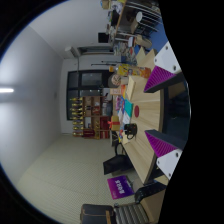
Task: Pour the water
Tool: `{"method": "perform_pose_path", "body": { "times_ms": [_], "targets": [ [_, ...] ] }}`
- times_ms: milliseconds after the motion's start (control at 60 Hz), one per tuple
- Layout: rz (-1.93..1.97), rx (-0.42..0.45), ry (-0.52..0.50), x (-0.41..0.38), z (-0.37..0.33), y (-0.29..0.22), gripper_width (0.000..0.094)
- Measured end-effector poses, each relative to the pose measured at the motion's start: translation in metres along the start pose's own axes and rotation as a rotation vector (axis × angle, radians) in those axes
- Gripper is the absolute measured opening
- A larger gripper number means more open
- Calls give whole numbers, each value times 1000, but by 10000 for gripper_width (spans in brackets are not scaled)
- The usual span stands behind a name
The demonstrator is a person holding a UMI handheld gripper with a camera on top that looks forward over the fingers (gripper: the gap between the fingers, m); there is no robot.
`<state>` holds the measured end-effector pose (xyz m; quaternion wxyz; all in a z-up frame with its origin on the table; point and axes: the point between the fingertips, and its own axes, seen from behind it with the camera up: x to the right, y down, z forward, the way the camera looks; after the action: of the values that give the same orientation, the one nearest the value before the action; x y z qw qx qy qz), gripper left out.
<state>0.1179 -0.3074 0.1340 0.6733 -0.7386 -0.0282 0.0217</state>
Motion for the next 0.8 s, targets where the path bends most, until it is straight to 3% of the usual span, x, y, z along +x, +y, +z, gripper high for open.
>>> {"method": "perform_pose_path", "body": {
  "times_ms": [317, 483, 567, 800],
  "targets": [
    [0, 69, 28, 26, 29, 1, 803],
    [-28, 83, 191, 125, 84, 3, 803],
    [-1, 97, 214, 135, 114, 7, 824],
    [-33, -2, 243, 198, 219, 25, 826]
  ]
}}
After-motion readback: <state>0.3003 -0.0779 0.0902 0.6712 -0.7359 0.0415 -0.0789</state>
